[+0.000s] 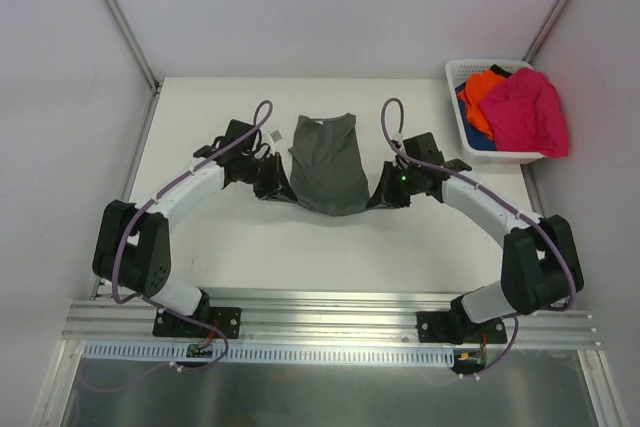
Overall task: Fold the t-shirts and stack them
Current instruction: Fold the tshirt
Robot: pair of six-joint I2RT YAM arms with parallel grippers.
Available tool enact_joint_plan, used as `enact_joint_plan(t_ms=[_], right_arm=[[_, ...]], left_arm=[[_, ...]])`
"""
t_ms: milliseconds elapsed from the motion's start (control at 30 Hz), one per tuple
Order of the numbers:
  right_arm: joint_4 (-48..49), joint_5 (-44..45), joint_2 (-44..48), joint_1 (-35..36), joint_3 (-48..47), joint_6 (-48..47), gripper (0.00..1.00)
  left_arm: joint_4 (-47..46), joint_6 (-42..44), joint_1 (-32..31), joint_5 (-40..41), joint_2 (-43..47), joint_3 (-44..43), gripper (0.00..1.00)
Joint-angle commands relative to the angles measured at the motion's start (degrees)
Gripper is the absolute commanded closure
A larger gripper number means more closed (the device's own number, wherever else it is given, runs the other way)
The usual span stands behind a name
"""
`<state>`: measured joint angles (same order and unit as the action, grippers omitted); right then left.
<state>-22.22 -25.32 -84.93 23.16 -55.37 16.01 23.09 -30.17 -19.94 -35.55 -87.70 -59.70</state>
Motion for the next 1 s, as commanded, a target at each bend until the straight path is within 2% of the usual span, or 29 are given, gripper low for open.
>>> enact_joint_plan(t_ms=[0, 200, 500, 667, 967], right_arm=[[-1.60, 0.71, 4.76, 1.27, -1.58, -1.33, 0.99], [-2.04, 2.21, 5.65, 1.36, -5.35, -3.00, 0.99], [-0.55, 2.29, 0.91, 0.49, -13.09, -3.00, 0.99], [2.26, 2.12, -4.62, -1.62, -16.69, -3.00, 0.99], [4.29, 1.77, -15.79, -5.13, -29.25, -3.71, 0.99]], left_arm=[[2.04, 2.75, -0.53, 1.01, 3.76, 0.73, 1.00], [2.75, 5.38, -0.10, 3.12, 4.29, -3.40, 1.00], [3.10, 7.67, 5.17, 5.31, 0.52, -11.66, 1.00], [3.01, 10.31, 6.50, 6.55, -5.89, -19.11, 1.00], [2.92, 12.51, 6.59, 6.37, -18.20, -32.56, 1.00]])
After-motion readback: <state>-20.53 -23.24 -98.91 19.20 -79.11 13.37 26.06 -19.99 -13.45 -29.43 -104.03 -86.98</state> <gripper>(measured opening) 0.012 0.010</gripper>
